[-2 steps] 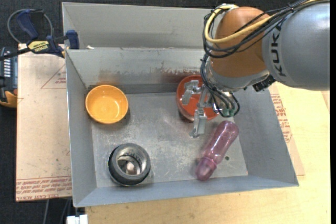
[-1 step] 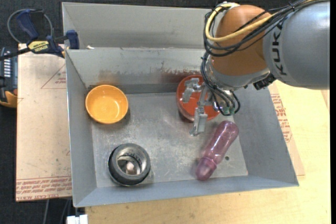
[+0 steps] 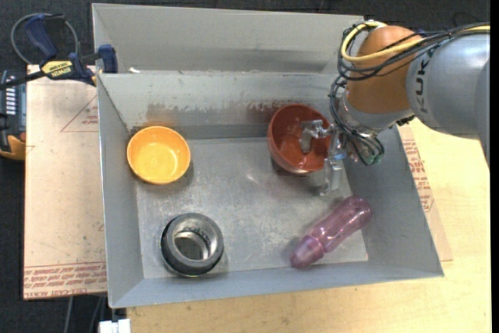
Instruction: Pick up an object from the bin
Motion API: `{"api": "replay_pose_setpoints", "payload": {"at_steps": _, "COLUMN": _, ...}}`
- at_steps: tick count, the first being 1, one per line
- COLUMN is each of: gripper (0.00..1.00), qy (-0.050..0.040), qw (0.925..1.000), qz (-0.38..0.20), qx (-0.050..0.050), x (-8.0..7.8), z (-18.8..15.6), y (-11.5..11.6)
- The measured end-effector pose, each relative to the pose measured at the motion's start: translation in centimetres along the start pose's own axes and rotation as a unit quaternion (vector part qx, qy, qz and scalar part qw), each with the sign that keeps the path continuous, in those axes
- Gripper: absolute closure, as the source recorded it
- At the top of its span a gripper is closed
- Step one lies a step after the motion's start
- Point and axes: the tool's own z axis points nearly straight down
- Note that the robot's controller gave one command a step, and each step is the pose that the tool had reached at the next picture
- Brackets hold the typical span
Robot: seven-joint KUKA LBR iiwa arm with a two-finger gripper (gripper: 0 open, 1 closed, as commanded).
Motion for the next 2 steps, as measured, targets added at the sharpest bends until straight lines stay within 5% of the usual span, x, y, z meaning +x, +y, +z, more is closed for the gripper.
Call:
{"api": "replay_pose_setpoints", "payload": {"at_steps": 1, "gripper": 0.00, "qy": -0.0073, "qw": 0.9973, "qz": -0.074, "qx": 0.001, "x": 0.6, "z": -5.3, "y": 3.7}}
{"api": "replay_pose_setpoints", "payload": {"at_steps": 2, "gripper": 0.00, "qy": -0.0019, "qw": 1.0000, "qz": -0.006, "qx": 0.000, "x": 0.0, "z": -0.4, "y": 0.4}}
